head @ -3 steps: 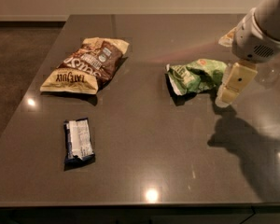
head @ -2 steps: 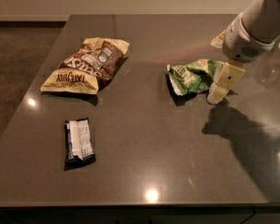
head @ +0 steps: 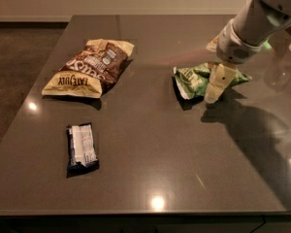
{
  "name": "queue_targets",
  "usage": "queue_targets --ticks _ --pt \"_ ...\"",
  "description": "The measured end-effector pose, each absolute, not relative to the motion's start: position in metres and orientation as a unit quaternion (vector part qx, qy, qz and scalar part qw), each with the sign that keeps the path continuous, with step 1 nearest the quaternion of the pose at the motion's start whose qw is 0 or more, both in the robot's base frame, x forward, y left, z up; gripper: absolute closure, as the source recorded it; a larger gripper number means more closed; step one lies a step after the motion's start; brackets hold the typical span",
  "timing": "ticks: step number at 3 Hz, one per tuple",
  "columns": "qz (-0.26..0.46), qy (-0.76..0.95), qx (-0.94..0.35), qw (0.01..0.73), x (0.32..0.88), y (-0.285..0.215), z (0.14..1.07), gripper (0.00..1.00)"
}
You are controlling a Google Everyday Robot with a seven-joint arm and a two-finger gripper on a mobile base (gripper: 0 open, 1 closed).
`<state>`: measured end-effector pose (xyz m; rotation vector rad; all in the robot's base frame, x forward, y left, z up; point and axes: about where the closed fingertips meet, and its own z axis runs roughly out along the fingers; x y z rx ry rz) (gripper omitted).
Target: Move green jalapeno chip bag near brown chip bag
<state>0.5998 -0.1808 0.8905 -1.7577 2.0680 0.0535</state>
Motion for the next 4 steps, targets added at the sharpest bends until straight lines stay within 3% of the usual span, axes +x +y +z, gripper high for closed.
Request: queue_targets --ticks 1,4 --pt "0.026 0.741 -0.640 0.200 0.612 -0.176 0.879 0.18" --pt "0.049 0.704 -0.672 0.223 0.612 -0.146 0.903 0.87"
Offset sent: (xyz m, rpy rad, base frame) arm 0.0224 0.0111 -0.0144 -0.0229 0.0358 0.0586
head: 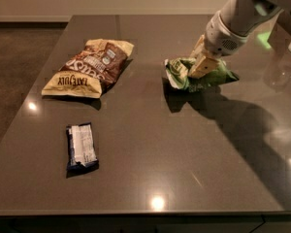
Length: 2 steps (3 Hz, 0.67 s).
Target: Move green jalapeno chip bag near brown chip bag
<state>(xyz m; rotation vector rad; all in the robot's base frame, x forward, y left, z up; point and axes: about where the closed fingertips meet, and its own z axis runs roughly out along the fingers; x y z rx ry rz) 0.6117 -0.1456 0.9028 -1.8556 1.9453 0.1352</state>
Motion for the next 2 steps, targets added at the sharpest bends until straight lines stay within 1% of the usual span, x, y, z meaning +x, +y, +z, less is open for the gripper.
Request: queue_targets --ticks 1,2 --pt "0.076 0.662 -0.700 0.255 0.596 -0.105 0.933 1.00" --pt "0.104 0.610 -0.735 0.276 0.580 -0.040 0.956 1.00"
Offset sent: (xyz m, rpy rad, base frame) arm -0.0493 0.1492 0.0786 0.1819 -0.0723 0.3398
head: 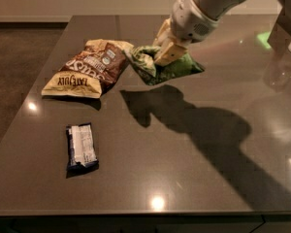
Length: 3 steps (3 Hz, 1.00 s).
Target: Move green jalapeno chip bag near brown chip bag
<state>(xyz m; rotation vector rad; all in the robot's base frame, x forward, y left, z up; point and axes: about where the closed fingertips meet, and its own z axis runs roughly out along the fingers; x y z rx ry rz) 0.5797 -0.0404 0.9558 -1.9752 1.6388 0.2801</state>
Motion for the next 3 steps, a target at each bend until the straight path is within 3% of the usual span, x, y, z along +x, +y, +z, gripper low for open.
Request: queue_targets --ticks 1,3 --pt "0.116 0.586 -0.753 0.275 0.576 0.001 0.956 1.00" --pt "0.130 0.576 -0.763 0.263 0.579 0.033 0.944 0.58"
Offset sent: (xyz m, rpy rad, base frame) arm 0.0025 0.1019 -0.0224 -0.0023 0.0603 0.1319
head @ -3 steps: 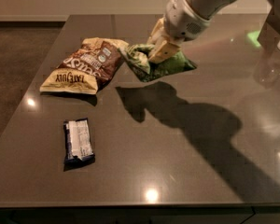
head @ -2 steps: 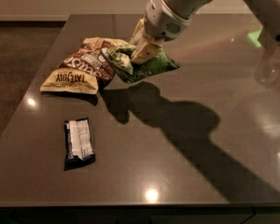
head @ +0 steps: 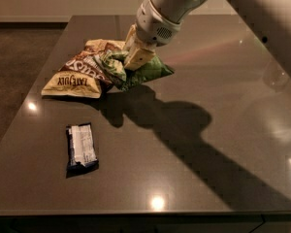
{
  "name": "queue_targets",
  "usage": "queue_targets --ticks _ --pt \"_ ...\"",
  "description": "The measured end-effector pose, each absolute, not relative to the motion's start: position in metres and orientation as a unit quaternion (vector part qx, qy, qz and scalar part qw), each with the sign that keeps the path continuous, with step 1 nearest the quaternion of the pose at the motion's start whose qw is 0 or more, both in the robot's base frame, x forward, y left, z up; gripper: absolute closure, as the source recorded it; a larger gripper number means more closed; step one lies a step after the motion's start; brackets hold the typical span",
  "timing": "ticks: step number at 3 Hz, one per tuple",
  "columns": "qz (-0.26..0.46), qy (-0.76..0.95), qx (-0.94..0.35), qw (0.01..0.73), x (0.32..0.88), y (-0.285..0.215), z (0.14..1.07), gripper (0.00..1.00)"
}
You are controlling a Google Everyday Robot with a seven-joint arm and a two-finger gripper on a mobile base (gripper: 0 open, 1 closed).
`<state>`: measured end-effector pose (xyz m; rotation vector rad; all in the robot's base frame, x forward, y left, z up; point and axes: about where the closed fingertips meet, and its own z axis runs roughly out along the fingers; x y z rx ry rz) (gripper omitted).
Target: Move green jalapeno chip bag near brown chip bag
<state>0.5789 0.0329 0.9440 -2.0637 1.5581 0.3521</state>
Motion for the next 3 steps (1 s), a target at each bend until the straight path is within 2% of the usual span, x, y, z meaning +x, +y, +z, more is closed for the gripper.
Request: queue_targets --ticks 2,3 --pt "0.131 0.574 -0.764 0.262 0.5789 0.0362 0.9423 0.12" --pt "0.132 0.574 -0.765 0.262 0.5789 0.0377 0.9415 0.00"
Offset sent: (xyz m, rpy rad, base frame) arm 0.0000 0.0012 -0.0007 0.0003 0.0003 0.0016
